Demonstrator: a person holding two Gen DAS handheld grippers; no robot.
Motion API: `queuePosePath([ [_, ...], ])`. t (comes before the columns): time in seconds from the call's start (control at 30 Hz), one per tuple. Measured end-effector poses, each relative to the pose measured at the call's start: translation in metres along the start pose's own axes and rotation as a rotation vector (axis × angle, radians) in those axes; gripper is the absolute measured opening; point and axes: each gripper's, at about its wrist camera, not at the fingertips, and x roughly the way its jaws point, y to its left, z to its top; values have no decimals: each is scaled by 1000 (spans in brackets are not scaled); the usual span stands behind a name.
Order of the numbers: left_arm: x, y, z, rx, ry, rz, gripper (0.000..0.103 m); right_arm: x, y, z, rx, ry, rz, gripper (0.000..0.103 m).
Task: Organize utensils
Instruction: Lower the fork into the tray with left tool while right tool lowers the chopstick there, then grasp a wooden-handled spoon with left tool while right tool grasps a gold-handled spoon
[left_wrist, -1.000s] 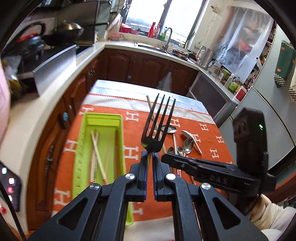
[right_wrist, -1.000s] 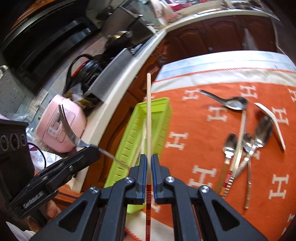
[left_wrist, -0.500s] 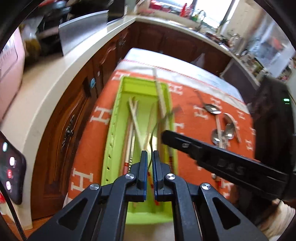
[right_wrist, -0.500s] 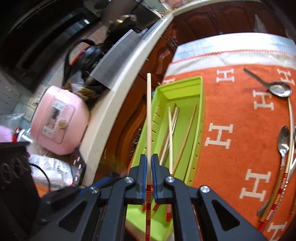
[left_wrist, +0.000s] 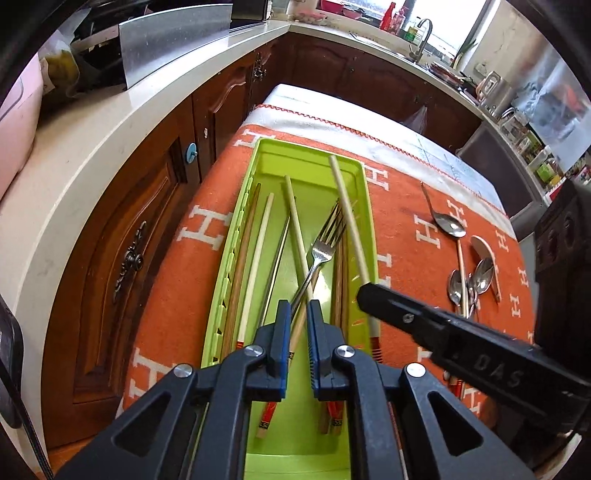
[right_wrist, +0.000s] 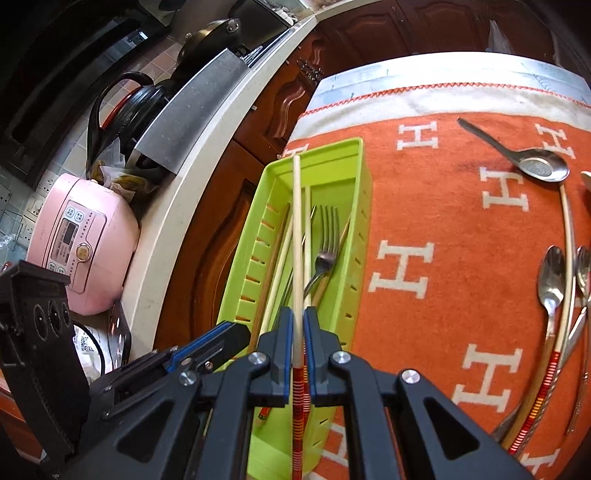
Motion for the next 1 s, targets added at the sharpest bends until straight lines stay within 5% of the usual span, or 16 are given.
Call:
queuePosePath([
  [0.27, -9, 5, 1, -13, -16, 11, 8, 7, -7, 6, 142, 34, 72, 7],
  [0.43, -13, 8, 2, -28, -24, 10, 10, 9, -7, 6, 149, 45, 73, 28],
  [0.7, -13, 5, 1, -22, -21, 1, 11, -2, 2, -5, 37, 59, 57, 28],
  [1.0, -20, -37, -6, 104, -22, -45, 20, -51, -1, -29, -190, -44, -79, 28],
])
